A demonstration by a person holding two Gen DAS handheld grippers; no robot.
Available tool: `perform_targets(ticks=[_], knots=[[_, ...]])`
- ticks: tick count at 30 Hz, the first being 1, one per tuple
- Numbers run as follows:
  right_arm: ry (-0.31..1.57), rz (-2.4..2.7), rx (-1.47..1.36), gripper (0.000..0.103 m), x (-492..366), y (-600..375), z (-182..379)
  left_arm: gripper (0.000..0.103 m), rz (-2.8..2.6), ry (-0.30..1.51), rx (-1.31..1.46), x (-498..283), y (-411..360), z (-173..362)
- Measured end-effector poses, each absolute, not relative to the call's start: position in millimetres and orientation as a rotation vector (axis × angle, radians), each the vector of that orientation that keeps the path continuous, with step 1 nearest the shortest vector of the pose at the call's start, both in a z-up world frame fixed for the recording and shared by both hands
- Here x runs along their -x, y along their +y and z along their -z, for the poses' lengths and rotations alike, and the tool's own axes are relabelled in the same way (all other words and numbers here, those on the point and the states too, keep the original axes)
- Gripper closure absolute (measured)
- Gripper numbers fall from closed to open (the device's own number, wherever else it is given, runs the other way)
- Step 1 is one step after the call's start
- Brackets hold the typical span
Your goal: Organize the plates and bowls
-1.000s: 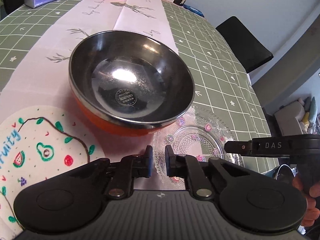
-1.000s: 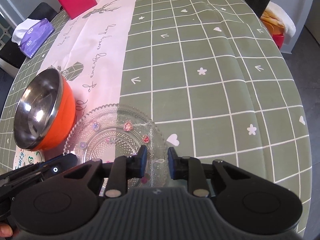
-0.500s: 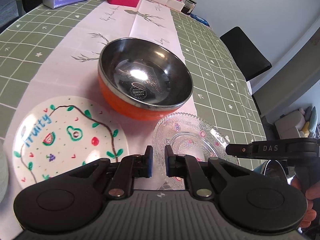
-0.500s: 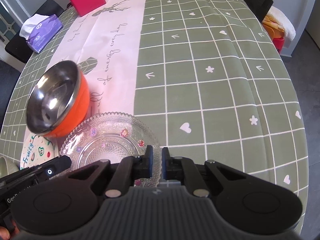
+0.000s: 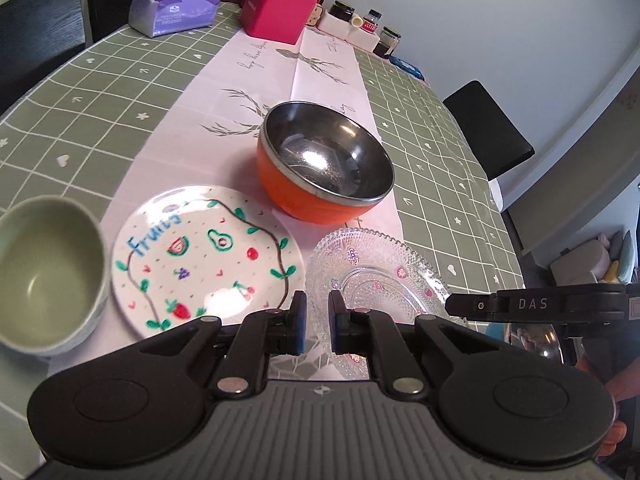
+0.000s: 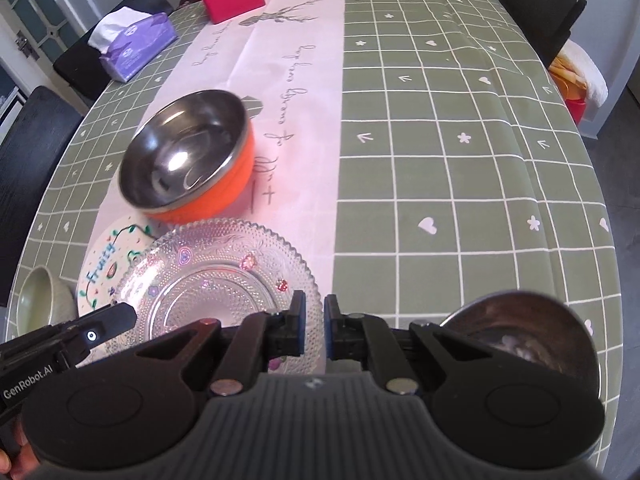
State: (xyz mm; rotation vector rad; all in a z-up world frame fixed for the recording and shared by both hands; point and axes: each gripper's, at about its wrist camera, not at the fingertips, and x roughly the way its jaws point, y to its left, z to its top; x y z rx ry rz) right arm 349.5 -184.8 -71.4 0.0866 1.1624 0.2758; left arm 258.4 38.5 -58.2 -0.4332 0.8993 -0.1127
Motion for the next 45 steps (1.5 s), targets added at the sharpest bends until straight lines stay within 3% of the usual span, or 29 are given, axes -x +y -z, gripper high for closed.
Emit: perform_targets(ticks=[26,45], knots=[[1.124,-0.234,-0.115,0.097,-195.5,-231.6,58.4,0.092,0.194,0.918,0.432,-122.0,2.7,58.4],[1.133,-0.166,-0.139,0.097,-160.7,-277.8,93.0,0.092,0.226,0.967,0.423,-98.7,-38.9,90.3]])
